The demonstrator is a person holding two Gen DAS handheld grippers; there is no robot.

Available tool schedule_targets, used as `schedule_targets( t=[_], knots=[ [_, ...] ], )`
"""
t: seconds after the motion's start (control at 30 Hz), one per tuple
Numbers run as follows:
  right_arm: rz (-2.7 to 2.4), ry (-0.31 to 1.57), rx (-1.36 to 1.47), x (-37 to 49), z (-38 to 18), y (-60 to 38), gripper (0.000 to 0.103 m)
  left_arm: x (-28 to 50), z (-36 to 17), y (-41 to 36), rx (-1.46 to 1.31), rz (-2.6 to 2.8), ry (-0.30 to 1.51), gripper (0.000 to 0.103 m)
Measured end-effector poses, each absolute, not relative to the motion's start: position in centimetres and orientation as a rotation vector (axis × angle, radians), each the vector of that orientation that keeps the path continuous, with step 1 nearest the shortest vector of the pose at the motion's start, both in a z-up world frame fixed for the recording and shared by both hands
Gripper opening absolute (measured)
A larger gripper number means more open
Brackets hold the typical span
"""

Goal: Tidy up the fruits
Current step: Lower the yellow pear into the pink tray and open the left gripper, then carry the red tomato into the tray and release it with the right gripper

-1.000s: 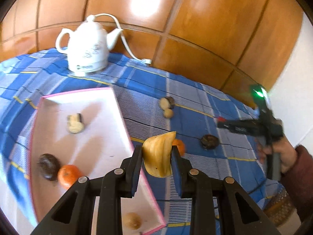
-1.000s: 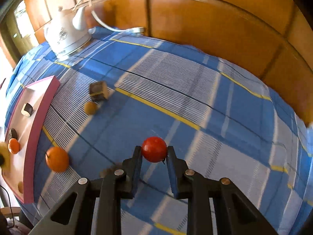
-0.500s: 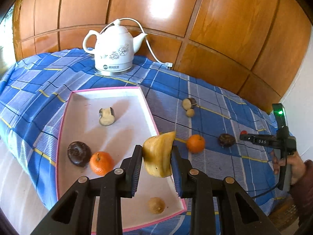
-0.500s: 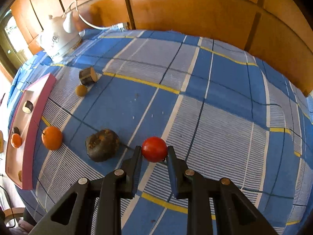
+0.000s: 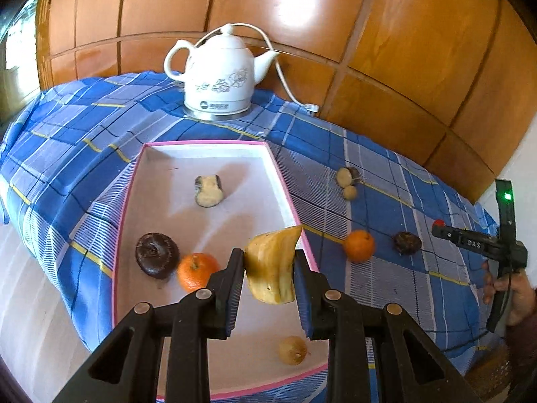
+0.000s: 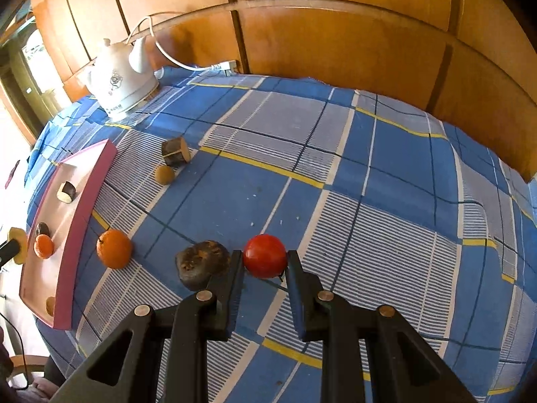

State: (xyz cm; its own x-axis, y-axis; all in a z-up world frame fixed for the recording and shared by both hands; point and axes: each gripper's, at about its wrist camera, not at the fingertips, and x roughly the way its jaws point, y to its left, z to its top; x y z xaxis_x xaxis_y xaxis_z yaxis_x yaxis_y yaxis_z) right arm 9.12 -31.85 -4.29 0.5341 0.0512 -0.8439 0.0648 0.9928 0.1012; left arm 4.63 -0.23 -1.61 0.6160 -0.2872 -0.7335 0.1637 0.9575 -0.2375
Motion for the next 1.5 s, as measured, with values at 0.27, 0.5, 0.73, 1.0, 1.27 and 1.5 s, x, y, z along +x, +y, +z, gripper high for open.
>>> schedule_targets(
  t=[0.27, 0.5, 0.73, 1.0, 1.27, 1.5],
  knots=[
    [0.011, 0.995, 0.086, 9.1, -4.0, -31.1, 0.025, 7.0, -2.2, 3.3, -0.244, -0.196, 0.891, 0.029],
    [0.018, 0.990, 0.081, 9.2, -3.8, -30.9, 0.025, 11.2, -3.2, 5.8, -0.281, -0.130, 0.924, 0.029],
    [0.015, 0.998, 0.070, 9.3, -4.0, -30.6, 0.025, 15.6, -4.9, 6.6, -0.255, -0.077, 0.954, 0.029],
    [0.008, 1.013, 0.066, 9.5, -4.5, -30.6, 0.025, 16.0, -6.0, 6.7, -0.238, -0.023, 0.966, 0.041],
    [0.007, 1.014, 0.058, 9.5, -4.6, -30.4, 0.025, 12.0, -4.4, 5.2, -0.180, -0.004, 0.917, 0.047],
    [0.015, 1.003, 0.059, 9.4, -4.3, -30.2, 0.025, 8.6, -3.9, 3.8, -0.199, -0.014, 0.914, 0.057]
  ],
)
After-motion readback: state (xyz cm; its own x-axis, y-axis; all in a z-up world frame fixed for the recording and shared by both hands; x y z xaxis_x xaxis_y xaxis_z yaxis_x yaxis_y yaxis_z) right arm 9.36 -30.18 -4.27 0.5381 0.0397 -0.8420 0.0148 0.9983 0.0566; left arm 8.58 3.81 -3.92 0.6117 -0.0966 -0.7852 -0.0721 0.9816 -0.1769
